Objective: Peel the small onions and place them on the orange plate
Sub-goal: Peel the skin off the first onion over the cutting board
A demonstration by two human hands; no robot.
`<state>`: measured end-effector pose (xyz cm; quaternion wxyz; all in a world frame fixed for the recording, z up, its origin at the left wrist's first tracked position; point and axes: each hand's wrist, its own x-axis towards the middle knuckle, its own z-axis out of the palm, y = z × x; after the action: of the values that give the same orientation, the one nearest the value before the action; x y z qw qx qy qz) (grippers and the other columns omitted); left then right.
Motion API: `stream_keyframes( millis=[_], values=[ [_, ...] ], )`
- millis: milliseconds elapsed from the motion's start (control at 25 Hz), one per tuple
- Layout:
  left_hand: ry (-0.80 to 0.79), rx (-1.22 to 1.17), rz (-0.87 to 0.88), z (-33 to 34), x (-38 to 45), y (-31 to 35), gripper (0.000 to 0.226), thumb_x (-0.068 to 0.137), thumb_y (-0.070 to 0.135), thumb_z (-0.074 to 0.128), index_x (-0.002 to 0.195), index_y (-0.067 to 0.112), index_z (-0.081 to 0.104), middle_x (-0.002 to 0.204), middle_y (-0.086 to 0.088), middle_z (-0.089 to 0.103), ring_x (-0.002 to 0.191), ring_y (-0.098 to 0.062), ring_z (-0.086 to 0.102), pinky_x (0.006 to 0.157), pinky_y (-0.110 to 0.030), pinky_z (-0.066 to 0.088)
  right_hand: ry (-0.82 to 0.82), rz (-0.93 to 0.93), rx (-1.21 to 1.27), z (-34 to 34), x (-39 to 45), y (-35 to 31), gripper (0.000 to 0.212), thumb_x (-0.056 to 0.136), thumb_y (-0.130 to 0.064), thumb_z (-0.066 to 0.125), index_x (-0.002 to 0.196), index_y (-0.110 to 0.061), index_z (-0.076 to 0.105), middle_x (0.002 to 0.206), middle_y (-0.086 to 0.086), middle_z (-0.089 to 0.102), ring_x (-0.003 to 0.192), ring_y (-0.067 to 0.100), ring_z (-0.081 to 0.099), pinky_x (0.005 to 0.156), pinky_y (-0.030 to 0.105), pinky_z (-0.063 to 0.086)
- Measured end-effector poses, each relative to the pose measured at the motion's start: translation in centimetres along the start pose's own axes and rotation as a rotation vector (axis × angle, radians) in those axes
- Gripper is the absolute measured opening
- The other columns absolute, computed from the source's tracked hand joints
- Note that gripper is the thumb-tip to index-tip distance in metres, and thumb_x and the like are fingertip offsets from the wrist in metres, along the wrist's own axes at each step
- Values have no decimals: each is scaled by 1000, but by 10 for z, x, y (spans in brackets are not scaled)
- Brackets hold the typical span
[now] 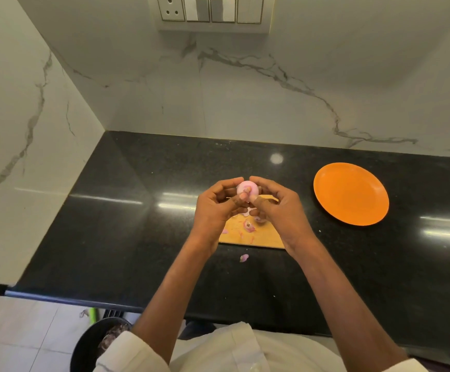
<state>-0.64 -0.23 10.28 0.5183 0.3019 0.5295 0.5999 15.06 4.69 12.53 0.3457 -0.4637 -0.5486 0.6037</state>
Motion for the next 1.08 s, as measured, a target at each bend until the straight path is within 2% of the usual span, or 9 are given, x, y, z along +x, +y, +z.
stream_keyframes(
  millis=[80,160,280,400,520,640,720,880,1080],
  values=[
    [15,-11,-16,-2,-4,3,36,95,10,77,131,7,72,117,-15,80,103,-32,78,90,-39,65,20,13,65,0,-3,1,35,98,-11,73,131,-22,73,120,-2,74,100,17,76,75,22,61],
    [11,23,-16,0,-8,5,30,99,11,74,129,6,72,114,-15,80,101,-34,80,88,-38,66,74,0,38,2,-5,3,32,100,-11,69,129,-23,75,125,-4,73,107,14,73,76,21,60],
    [-20,181,36,1,-8,8,22,103,12,71,123,5,70,106,-12,82,95,-30,81,82,-38,67,98,-5,49,7,-6,4,26,105,-15,63,128,-21,75,128,-3,69,104,6,71,74,20,59],
    [-23,235,92,0,-6,11,16,103,7,69,119,3,69,104,-12,82,93,-31,81,82,-40,67,102,-25,30,8,-5,2,26,106,-15,61,127,-21,75,127,-2,68,106,9,71,73,19,59],
    [-20,189,93,-1,-8,14,20,102,9,70,122,5,70,108,-12,80,97,-32,80,87,-43,66,97,-41,42,10,-5,1,25,104,-17,65,126,-23,75,123,-5,73,111,13,72,82,26,63],
    [-38,214,108,-3,-7,14,25,101,11,73,126,11,71,111,-10,79,101,-27,77,86,-37,65,96,-14,121,9,-5,1,27,99,-17,73,125,-18,74,117,-1,77,106,17,76,84,31,64],
    [-29,245,112,-1,-4,12,25,99,9,75,123,13,72,106,-11,78,95,-22,75,81,-33,63,109,-30,89,10,-6,1,28,94,-14,78,121,-18,75,114,-1,77,104,16,76,83,31,65],
    [24,313,125,10,-5,13,26,93,4,78,116,8,68,96,-5,73,79,-1,70,71,-17,56,105,-55,-3,16,-6,-1,36,91,-2,77,124,-17,77,118,-5,73,97,0,73,75,19,61],
    [17,300,113,5,-1,9,20,92,-1,78,109,5,68,92,-11,75,77,-9,73,68,-22,58,102,-48,15,13,-1,2,33,91,-1,78,120,-16,79,117,-4,73,103,6,72,78,24,63]
  ],
)
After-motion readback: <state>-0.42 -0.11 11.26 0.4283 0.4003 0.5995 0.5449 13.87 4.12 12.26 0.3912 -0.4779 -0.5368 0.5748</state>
